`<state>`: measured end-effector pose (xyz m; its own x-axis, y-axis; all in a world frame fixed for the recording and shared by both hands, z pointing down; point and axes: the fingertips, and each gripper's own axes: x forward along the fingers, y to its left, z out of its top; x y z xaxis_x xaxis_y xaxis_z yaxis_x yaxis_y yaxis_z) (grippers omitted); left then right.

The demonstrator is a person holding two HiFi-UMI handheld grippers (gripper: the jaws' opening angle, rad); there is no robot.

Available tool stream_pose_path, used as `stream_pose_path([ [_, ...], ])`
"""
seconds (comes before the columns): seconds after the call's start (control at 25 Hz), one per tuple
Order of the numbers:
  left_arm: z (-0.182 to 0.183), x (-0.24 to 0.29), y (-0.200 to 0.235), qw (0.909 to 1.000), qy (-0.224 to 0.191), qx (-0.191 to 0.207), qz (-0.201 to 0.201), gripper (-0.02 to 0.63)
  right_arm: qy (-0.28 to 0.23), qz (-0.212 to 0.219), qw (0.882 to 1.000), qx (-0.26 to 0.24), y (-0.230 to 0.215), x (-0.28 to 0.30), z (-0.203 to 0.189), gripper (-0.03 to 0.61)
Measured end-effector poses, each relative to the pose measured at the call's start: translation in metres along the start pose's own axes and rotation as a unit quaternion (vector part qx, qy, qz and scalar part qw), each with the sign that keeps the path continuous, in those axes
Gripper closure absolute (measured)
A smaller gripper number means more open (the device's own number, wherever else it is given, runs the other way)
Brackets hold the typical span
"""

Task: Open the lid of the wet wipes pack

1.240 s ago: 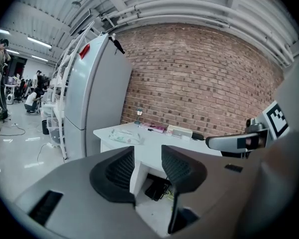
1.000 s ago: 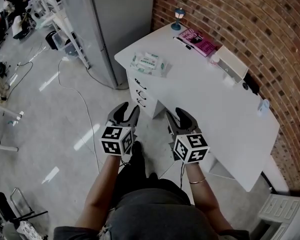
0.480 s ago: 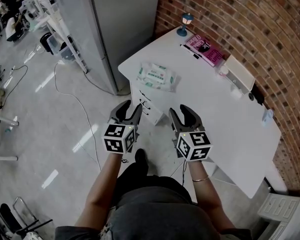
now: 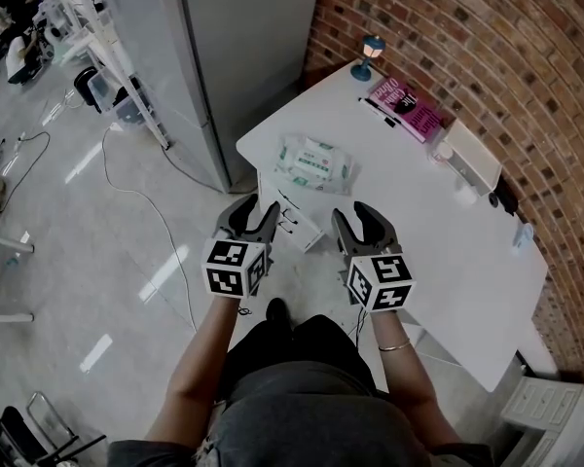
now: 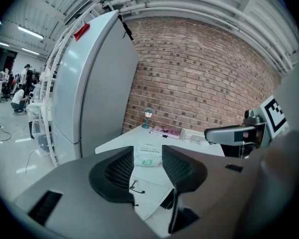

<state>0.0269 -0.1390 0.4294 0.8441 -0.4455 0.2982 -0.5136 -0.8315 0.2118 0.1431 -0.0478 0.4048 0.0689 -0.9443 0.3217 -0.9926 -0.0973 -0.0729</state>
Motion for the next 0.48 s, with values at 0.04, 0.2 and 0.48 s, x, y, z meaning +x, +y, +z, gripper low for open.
stream_pose_path([
  [0.04, 0.000, 0.002, 0.001, 1.0000, 0.002, -0.001, -0.001, 0.445, 0.002, -0.001, 1.000, -0.004, -0.001, 0.002, 0.001, 0.408],
  [0.2, -0.004, 0.010, 0.004, 0.9999, 0.011, -0.005, -0.004, 0.445, 0.013, -0.004, 1.000, -0.023, -0.007, 0.009, 0.003, 0.407],
  [0.48, -0.003, 0.025, 0.012, 0.9998, 0.018, -0.004, 0.004, 0.445, 0.021, 0.005, 0.998, -0.055, -0.021, 0.028, 0.012, 0.393],
])
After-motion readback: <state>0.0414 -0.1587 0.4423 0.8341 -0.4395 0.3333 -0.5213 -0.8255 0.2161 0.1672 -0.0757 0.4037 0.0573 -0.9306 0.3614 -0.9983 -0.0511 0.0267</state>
